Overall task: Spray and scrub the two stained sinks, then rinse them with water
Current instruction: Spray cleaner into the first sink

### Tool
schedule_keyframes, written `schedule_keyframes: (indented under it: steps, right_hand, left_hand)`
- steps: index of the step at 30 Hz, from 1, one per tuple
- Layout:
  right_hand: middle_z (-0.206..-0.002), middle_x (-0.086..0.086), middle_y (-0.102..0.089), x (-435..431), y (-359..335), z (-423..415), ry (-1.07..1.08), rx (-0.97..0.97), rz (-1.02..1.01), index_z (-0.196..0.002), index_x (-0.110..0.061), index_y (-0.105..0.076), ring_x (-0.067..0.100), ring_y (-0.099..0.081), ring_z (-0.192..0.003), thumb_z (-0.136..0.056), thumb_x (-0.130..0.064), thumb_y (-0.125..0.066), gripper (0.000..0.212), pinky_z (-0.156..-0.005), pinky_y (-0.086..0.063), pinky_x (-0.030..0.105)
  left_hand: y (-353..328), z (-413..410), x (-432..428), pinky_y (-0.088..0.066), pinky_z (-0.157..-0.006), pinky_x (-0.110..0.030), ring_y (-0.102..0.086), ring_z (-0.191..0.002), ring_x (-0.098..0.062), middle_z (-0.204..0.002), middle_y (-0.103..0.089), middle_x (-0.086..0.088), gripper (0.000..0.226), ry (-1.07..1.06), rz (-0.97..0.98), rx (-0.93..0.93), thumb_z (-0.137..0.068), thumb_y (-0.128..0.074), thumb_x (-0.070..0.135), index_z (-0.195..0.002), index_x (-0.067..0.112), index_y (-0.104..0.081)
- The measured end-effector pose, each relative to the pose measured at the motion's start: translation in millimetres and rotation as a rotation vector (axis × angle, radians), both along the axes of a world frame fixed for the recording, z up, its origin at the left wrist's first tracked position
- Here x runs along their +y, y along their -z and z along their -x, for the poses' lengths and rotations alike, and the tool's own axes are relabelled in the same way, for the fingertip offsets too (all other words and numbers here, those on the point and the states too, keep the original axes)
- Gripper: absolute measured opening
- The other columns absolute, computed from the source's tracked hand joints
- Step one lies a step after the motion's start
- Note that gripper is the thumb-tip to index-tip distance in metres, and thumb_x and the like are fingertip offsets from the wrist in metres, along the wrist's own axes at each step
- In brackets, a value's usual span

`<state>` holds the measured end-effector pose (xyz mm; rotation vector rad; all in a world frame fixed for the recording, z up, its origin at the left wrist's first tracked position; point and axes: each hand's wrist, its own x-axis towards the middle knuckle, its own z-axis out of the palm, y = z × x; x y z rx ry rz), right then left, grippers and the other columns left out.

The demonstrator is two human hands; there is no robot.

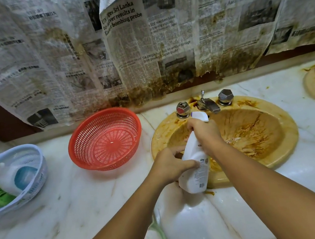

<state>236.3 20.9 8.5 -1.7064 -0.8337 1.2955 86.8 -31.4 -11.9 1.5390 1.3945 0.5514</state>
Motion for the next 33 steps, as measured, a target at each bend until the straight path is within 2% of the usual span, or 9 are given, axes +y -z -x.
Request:
schedule_keyframes:
  steps: [2,5,9,13,18,21,25,30,33]
  right_hand:
    - [-0.071,0.010,-0.075,6,-3,-5,0.010,0.021,0.004,-0.083,-0.002,-0.071,0.033,-0.076,-0.075,-0.058,-0.024,-0.066,0.033,-0.079,-0.061,0.056]
    - [-0.070,0.010,-0.075,15,-6,-12,0.064,0.053,0.000,-0.086,-0.002,-0.070,0.030,-0.077,-0.072,-0.068,-0.024,-0.068,0.029,-0.071,-0.062,0.045]
    - [-0.079,0.011,-0.076,25,-9,-21,0.103,0.009,-0.035,-0.082,-0.013,-0.069,0.031,-0.075,-0.074,-0.069,-0.037,-0.070,0.028,-0.076,-0.061,0.046]
    - [-0.071,0.007,-0.076,37,-5,-33,0.024,0.054,0.008,-0.068,-0.014,-0.072,0.029,-0.076,-0.074,-0.062,-0.031,-0.067,0.019,-0.086,-0.061,0.055]
    - [-0.087,0.008,-0.076,63,17,-53,0.031,0.084,0.052,-0.102,-0.015,-0.069,0.031,-0.076,-0.078,-0.050,-0.051,-0.071,0.063,-0.083,-0.062,0.053]
    - [-0.085,0.009,-0.076,66,10,-59,0.006,0.076,0.059,-0.096,-0.014,-0.069,0.033,-0.076,-0.078,-0.050,-0.048,-0.070,0.057,-0.083,-0.062,0.055]
    - [-0.068,0.008,-0.073,64,-4,-67,-0.080,0.127,0.047,-0.079,-0.007,-0.071,0.028,-0.073,-0.067,-0.065,-0.024,-0.068,0.021,-0.081,-0.061,0.052]
    - [-0.078,0.008,-0.074,69,1,-95,-0.029,0.117,0.056,-0.098,-0.011,-0.067,0.032,-0.077,-0.069,-0.053,-0.043,-0.072,0.055,-0.078,-0.063,0.054]
    - [-0.069,0.008,-0.074,66,-3,-114,-0.047,0.107,0.064,-0.089,-0.006,-0.070,0.031,-0.077,-0.071,-0.063,-0.028,-0.068,0.035,-0.076,-0.063,0.048]
  left_hand:
    - [-1,-4,9,-0.063,-0.070,-0.039,-0.071,-0.087,-0.008,-0.093,-0.076,0.016,0.037,0.014,-0.018,0.031,-0.073,-0.085,0.038,-0.109,0.040,-0.077]
    - [-1,-13,21,-0.060,-0.085,-0.042,-0.070,-0.092,-0.007,-0.096,-0.076,0.016,0.041,0.044,-0.038,0.069,-0.069,-0.084,0.046,-0.109,0.040,-0.077]
    - [-2,-24,35,-0.059,-0.086,-0.043,-0.069,-0.094,-0.006,-0.097,-0.075,0.019,0.044,0.040,-0.073,0.110,-0.068,-0.081,0.049,-0.111,0.041,-0.076]
    - [-4,-34,43,-0.059,-0.086,-0.039,-0.069,-0.093,-0.004,-0.095,-0.075,0.020,0.039,0.026,-0.062,0.114,-0.072,-0.083,0.043,-0.110,0.041,-0.077]
    - [-4,-52,53,-0.058,-0.087,-0.040,-0.069,-0.092,-0.004,-0.093,-0.075,0.020,0.033,0.001,-0.054,0.121,-0.072,-0.082,0.042,-0.105,0.039,-0.079]
    - [-2,-59,58,-0.059,-0.087,-0.041,-0.069,-0.093,-0.003,-0.095,-0.076,0.020,0.034,-0.016,-0.043,0.125,-0.073,-0.083,0.042,-0.106,0.040,-0.079]
    - [1,-75,57,-0.060,-0.085,-0.045,-0.070,-0.092,-0.006,-0.095,-0.076,0.020,0.037,-0.043,-0.031,0.133,-0.069,-0.081,0.050,-0.106,0.045,-0.077]
    - [-2,-102,58,-0.058,-0.083,-0.036,-0.068,-0.091,-0.002,-0.096,-0.076,0.020,0.031,-0.052,-0.035,0.139,-0.076,-0.083,0.040,-0.107,0.037,-0.079]
    - [-3,-121,59,-0.059,-0.083,-0.037,-0.068,-0.091,-0.002,-0.097,-0.076,0.020,0.035,-0.043,-0.021,0.140,-0.074,-0.082,0.044,-0.109,0.039,-0.078]
